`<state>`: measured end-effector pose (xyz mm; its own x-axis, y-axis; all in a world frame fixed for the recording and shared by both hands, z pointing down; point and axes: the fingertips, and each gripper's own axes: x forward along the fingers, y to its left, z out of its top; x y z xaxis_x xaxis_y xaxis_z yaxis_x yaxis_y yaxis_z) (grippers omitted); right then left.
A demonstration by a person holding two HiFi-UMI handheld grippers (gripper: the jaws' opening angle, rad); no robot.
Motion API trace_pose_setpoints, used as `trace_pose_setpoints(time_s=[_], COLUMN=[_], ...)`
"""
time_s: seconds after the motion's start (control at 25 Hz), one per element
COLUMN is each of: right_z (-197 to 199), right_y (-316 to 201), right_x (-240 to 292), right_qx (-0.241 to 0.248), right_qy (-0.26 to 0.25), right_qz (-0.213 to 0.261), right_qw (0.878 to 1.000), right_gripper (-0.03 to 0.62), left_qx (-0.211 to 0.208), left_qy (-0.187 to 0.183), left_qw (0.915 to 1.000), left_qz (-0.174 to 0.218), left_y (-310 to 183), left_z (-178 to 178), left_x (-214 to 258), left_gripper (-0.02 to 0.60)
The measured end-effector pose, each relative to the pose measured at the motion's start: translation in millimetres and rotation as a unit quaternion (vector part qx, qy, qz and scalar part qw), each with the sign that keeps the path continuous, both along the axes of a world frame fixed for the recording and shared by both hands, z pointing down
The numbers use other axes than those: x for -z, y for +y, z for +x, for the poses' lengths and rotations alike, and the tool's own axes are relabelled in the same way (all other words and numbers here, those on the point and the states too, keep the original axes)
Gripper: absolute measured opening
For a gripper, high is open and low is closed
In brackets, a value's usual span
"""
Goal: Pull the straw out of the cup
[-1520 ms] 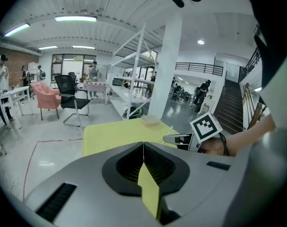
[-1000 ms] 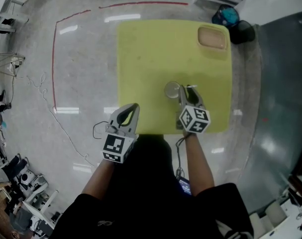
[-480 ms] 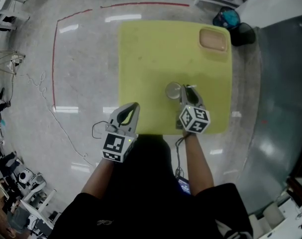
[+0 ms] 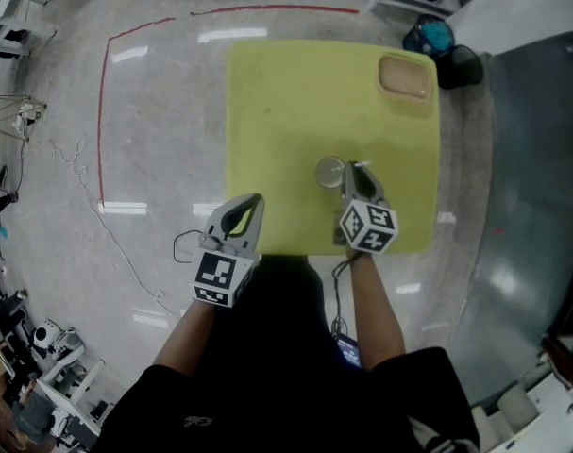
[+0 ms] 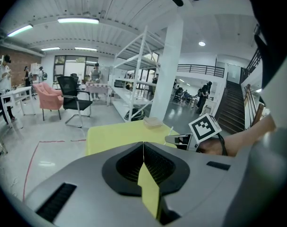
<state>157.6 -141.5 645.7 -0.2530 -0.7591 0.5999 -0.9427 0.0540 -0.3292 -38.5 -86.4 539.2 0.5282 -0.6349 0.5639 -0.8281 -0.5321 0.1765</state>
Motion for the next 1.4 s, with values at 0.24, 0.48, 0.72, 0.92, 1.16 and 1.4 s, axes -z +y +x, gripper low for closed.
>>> trace_pose_setpoints(time_s=[0.24, 0.48, 0.72, 0.92, 1.16, 1.4], right_z=[-4.0, -8.3, -8.1, -8.1, -12.3, -13.4], right_y=[1.2, 3.4, 6.5, 6.4, 7.0, 5.7], right_x=[3.5, 8.5, 12.0, 15.1, 22.1, 29.0], right_qx=[0.003, 0.009, 0.006, 0.001, -0.001, -0.001], right_qy=[0.005, 0.013, 0.017, 0.022, 0.024, 0.025], right_qz=[0.005, 0.011, 0.015, 0.018, 0.023, 0.029], right_qw=[1.0, 1.0, 1.0, 1.0, 0.999, 0.999], right_gripper=[0.038, 0.037, 0.037, 0.037, 0.037, 0.037], left_qx=[0.002, 0.003, 0.0, -0.005, -0.009, -0.011], left_qy=[0.001, 0.004, 0.008, 0.01, 0.014, 0.016], left_qw=[1.0, 1.0, 1.0, 0.9999, 0.9998, 0.9998], left_qz=[0.002, 0.001, 0.004, 0.005, 0.008, 0.01], left_y=[0.9, 3.9, 5.4, 4.4, 3.7, 3.6], left_z=[-5.2, -10.3, -11.8, -14.4, -17.9, -18.4], left_x=[1.2, 1.9, 2.6, 3.2, 7.4, 8.3], left_gripper=[0.044, 0.044, 0.044, 0.044, 0.044, 0.044])
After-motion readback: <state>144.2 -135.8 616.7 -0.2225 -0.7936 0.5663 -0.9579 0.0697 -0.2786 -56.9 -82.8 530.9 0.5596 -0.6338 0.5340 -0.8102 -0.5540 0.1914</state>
